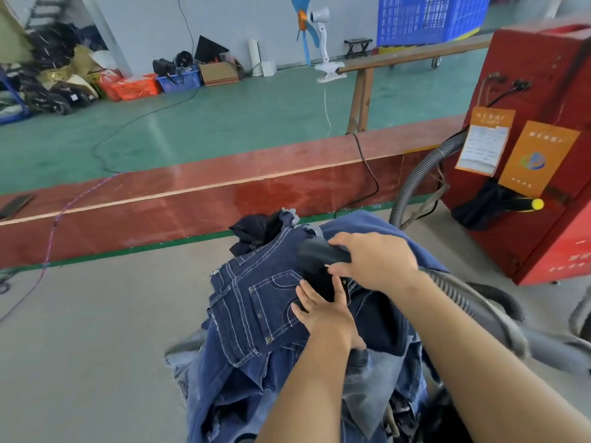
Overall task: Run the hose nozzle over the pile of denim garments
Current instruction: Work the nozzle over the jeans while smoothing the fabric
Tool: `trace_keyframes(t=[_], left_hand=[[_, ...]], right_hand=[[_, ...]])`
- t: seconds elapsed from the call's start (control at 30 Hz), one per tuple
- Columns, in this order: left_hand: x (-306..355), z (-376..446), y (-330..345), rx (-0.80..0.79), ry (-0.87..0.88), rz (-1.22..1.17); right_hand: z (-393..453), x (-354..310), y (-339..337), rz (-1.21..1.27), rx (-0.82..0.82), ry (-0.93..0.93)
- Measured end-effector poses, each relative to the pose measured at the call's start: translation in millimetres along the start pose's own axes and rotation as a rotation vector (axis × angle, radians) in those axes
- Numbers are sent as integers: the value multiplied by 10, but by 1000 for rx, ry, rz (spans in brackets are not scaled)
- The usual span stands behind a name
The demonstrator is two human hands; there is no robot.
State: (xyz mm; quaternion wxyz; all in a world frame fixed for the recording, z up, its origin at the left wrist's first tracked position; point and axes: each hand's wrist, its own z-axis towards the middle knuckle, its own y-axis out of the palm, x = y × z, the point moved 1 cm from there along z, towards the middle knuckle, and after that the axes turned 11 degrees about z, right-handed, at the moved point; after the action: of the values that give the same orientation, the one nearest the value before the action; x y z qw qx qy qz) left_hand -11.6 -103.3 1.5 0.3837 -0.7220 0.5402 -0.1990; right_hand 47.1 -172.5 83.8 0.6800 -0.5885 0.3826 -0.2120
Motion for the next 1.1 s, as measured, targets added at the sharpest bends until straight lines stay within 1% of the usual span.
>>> trace_keyframes(t=[0.07,0.23,0.27,0.33,0.4,0.5,0.57,0.63,0.73,0.83,0.9,0.97,1.03,1.1], left_hand=[[-11,1,8,1,-4,0],[-4,-14,7,4,7,-15],[-3,-14,5,1,7,-20],[2,-7,7,3,5,-26],[2,-6,8,13,7,-27],[-2,-17,-1,17,15,-21],[-6,-23,-12,11,16,-15],[-13,-25,-15,14,16,-12],[-11,-29,-8,19,22,-15],[-16,-37,-6,20,22,-30],[-18,-35,-1,22,24,-32],[-15,-26,1,25,23,-31],[-9,-17,-1,24,17,-16],[-7,-18,-4,13,9,-3]], right_hand=[[40,-78,64,35,29,-25],[1,61,-206,310,174,-27],[-15,97,-262,334,188,-27],[-56,160,-338,342,152,1],[-96,201,-355,300,53,49],[-81,160,-242,103,-72,30],[-39,67,-116,3,-68,7],[-3,-26,-18,-12,-36,-8],[20,-63,-36,118,33,-8],[-8,37,-225,293,127,2],[-44,118,-328,360,139,19],[-82,178,-369,324,70,51],[-98,188,-343,224,-39,78],[-78,142,-254,96,-107,68]])
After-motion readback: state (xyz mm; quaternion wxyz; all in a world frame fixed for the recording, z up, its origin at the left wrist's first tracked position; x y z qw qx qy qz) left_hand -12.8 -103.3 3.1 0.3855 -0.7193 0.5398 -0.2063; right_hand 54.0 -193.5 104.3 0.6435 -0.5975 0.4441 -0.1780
